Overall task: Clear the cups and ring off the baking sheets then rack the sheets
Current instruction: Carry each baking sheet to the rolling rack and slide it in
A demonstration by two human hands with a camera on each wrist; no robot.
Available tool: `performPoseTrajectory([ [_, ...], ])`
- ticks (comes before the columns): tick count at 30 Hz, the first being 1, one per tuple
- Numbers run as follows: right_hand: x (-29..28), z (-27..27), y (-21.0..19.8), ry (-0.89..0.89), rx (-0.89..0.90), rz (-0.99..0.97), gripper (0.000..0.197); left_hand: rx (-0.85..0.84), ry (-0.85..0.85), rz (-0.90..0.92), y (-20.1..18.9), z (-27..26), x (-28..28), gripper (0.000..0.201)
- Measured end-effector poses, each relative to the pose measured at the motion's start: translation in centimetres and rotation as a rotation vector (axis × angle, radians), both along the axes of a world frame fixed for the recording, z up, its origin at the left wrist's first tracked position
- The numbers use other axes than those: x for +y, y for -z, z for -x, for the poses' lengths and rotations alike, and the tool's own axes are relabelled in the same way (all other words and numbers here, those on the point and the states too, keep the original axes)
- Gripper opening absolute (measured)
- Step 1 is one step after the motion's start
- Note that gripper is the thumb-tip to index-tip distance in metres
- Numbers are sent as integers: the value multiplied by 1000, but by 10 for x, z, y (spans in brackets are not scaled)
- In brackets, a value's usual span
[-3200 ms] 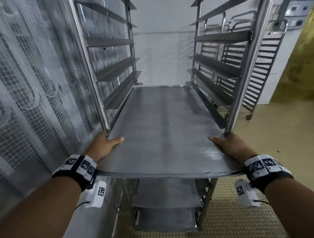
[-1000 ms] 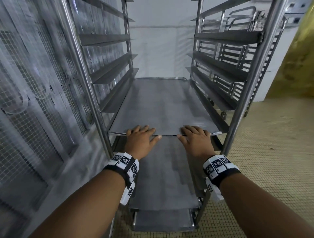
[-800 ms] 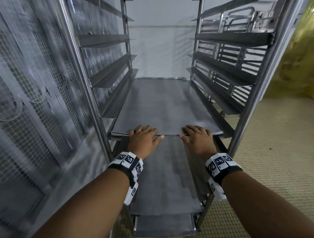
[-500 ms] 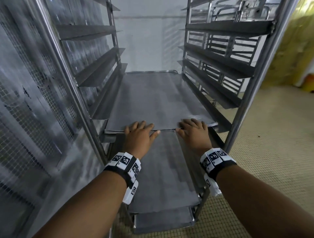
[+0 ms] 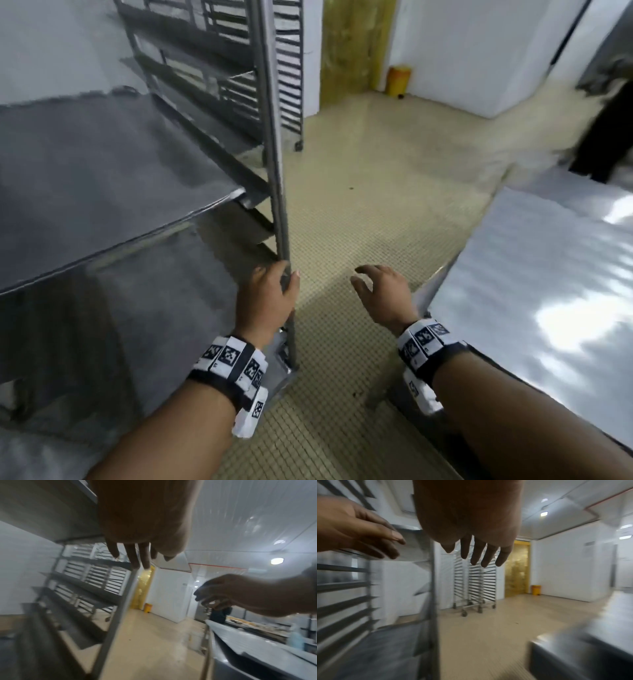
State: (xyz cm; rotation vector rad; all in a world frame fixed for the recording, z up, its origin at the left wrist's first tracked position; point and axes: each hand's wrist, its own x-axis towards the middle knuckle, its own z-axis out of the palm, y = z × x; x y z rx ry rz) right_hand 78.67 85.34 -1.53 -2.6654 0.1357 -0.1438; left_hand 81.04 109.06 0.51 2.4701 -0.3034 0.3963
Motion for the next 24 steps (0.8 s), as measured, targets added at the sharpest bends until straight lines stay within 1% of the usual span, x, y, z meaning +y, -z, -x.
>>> performPoseTrajectory([
  [1,-31,13,3,70,36,6,49,101,64,29,-3,1,-29,29],
  [4,-121,66,11,261,102,34,45,285,276,-6,1,5,-117,31],
  [9,-256,168,22,565,180,-16,45,511,583,-63,19,40,-268,42],
  [11,-311,211,26,666,197,-48,45,577,673,-75,25,66,-335,40],
  [14,-382,269,32,795,204,-67,45,647,756,-110,35,103,-419,42],
  [18,-466,345,40,962,231,-133,45,759,862,-126,52,151,-516,54],
  [21,-504,394,50,1061,311,-185,46,835,911,-180,65,178,-567,68],
  [24,-524,425,58,1132,341,-201,45,864,920,-224,76,193,-606,79],
])
